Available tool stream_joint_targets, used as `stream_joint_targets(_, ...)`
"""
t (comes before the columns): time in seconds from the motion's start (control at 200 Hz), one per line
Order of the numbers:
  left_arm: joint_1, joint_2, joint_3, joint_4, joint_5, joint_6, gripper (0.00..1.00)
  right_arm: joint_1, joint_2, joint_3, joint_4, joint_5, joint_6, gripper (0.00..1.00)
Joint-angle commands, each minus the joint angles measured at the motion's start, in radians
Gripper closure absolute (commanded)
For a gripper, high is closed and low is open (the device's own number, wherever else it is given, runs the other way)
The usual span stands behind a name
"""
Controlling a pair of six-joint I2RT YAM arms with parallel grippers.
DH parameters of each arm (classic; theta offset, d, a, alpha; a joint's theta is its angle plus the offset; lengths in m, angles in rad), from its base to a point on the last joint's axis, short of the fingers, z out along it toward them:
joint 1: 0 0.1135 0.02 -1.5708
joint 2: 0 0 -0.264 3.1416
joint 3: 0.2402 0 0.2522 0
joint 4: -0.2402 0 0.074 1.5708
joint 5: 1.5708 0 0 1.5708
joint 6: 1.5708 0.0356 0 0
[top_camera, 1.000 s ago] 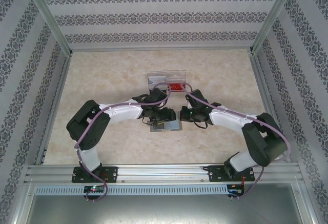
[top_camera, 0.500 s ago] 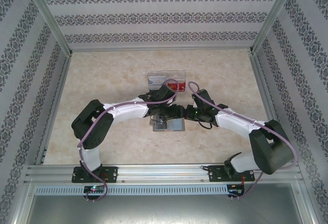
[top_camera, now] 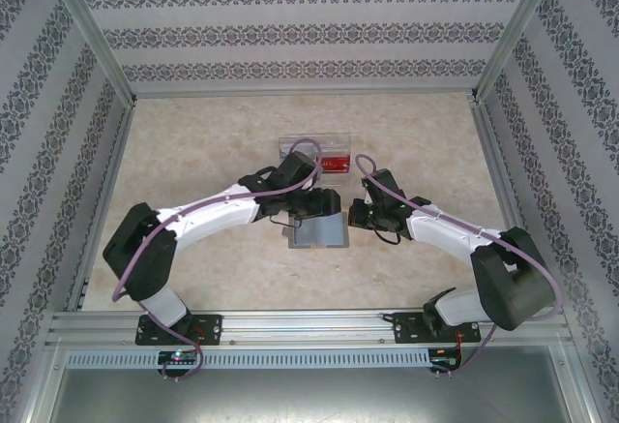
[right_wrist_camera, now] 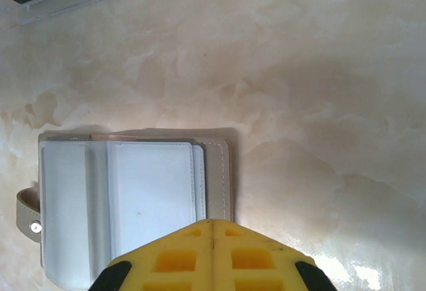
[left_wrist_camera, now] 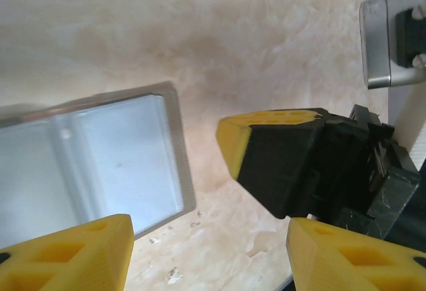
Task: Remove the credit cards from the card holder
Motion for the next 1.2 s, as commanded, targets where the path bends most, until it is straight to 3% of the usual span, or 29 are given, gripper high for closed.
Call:
stream_joint_targets(0.0, 0.035, -0.034, -0.044, -0.100, -0.085, 0.026, 0.37, -0.002, 0.008, -0.013, 0.002, -0.019, 0.001, 1.00)
stream_joint_targets(0.14, 0.065, -0.019, -0.076, -0.177, -0.152, 0.033, 0.37, 0.020, 0.041, 0.000, 0.002, -0.028, -0.013, 0.99)
stream_joint_targets(0.59, 0.071, 0.097, -0.096, -0.094, -0.086, 0.034, 0.39, 0.069, 0.165, 0.021, 0.011, -0.023, -0.034, 1.00)
stream_joint_targets(1.194, 0.051, 0.145, -0.065, -0.061, -0.047, 0.023, 0.39, 0.079, 0.189, 0.025, 0.012, -0.019, -0.028, 1.00)
